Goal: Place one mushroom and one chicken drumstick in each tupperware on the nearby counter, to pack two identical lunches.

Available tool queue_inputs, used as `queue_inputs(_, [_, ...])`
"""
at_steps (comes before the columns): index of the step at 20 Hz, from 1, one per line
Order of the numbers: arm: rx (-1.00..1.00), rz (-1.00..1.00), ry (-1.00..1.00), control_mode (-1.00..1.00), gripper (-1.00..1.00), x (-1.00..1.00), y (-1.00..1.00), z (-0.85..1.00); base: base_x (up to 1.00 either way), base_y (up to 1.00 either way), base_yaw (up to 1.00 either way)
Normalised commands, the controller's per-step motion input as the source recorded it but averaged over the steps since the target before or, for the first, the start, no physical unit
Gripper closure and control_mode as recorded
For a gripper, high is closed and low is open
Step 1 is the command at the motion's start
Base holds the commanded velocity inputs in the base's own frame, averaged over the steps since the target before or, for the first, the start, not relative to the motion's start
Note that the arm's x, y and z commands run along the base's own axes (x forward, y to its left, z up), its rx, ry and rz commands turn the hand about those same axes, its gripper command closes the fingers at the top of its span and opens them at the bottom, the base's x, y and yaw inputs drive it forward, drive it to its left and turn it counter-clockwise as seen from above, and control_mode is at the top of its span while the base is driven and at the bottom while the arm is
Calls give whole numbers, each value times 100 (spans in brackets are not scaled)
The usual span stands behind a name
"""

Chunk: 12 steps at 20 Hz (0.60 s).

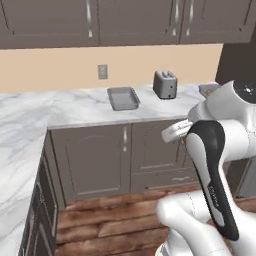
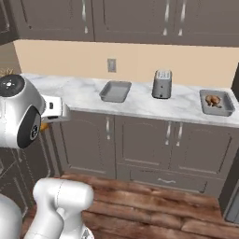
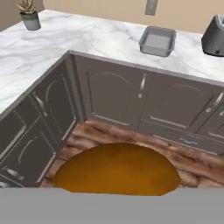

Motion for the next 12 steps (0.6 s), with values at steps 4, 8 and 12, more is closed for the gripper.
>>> queue_inputs(4, [0,0,0,100,100,0,0,0,100,9,0])
queue_inputs(8, [0,0,0,100,100,0,0,0,100,0,0])
queue_inputs(12, [0,0,0,100,100,0,0,0,100,0,0])
